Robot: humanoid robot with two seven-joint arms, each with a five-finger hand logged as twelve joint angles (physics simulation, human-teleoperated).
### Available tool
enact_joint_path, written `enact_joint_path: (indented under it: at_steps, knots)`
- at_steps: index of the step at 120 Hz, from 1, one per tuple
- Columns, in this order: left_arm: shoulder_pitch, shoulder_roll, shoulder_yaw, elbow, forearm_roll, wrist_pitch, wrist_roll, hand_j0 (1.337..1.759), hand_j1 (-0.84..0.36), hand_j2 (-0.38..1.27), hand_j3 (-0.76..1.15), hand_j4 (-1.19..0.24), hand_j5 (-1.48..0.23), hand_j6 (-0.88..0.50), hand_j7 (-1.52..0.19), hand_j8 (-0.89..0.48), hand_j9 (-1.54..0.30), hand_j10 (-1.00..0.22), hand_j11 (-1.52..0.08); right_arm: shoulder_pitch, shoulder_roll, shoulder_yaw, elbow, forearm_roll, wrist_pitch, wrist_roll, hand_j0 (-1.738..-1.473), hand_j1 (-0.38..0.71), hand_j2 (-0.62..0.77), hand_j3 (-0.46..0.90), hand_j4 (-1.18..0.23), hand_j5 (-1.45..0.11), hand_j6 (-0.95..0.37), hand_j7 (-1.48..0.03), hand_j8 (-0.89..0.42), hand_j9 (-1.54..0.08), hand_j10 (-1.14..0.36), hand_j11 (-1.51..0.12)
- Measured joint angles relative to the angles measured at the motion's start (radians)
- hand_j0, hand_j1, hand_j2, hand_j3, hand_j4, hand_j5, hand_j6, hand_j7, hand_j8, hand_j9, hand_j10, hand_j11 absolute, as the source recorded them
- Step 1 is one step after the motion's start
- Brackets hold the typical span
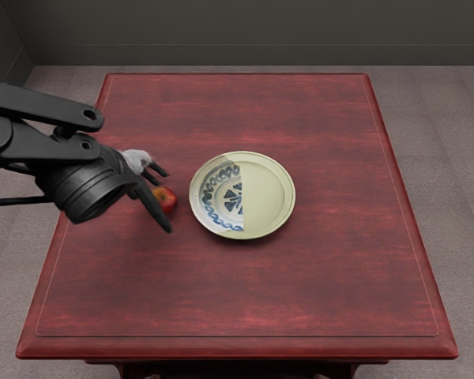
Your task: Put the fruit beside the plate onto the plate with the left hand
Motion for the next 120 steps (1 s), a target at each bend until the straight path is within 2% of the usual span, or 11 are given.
enact_joint_path:
  at_steps: [44,52,64,91,120]
  knots:
    - [-0.04,-0.024,0.119,0.037,-0.022,0.0,0.0,1.658,0.06,0.05,0.0,-0.25,-0.32,-0.25,-0.32,-0.25,-0.32,-0.25,-0.32,0.0,0.0,0.0,0.0,0.0,0.0,0.0,-1.658,-0.3,-0.01,0.0,-0.04,-0.05,-0.04,-0.05,-0.04,-0.05,-0.04,-0.05]
    - [-0.039,-0.083,0.137,0.059,-0.023,0.0,0.0,1.658,0.06,0.05,0.0,-0.25,-0.32,-0.25,-0.32,-0.25,-0.32,-0.25,-0.32,0.0,0.0,0.0,0.0,0.0,-0.001,0.0,-1.658,-0.3,-0.01,0.0,-0.04,-0.05,-0.04,-0.05,-0.04,-0.05,-0.04,-0.05]
    - [-0.035,-0.105,0.155,0.095,-0.024,0.0,0.0,1.658,0.06,0.05,0.0,-0.25,-0.32,-0.25,-0.32,-0.25,-0.32,-0.25,-0.32,0.0,0.0,0.0,0.0,0.0,-0.003,0.0,-1.658,-0.3,-0.01,0.0,-0.04,-0.05,-0.04,-0.05,-0.04,-0.05,-0.04,-0.05]
    - [-0.038,-0.234,0.247,0.172,-0.029,0.0,0.0,1.658,0.06,0.05,0.0,-0.25,-0.32,-0.25,-0.32,-0.25,-0.32,-0.25,-0.32,0.0,0.0,0.0,0.0,0.0,-0.004,0.0,-1.658,-0.3,-0.01,0.0,-0.04,-0.05,-0.04,-0.05,-0.04,-0.05,-0.04,-0.05]
    - [-0.035,-0.304,0.288,0.244,-0.027,0.0,0.0,1.658,0.06,0.05,0.0,-0.25,-0.32,-0.25,-0.32,-0.25,-0.32,-0.25,-0.32,0.0,0.0,0.0,0.0,0.0,-0.005,0.0,-1.658,-0.3,-0.01,0.0,-0.04,-0.05,-0.04,-0.05,-0.04,-0.05,-0.04,-0.05]
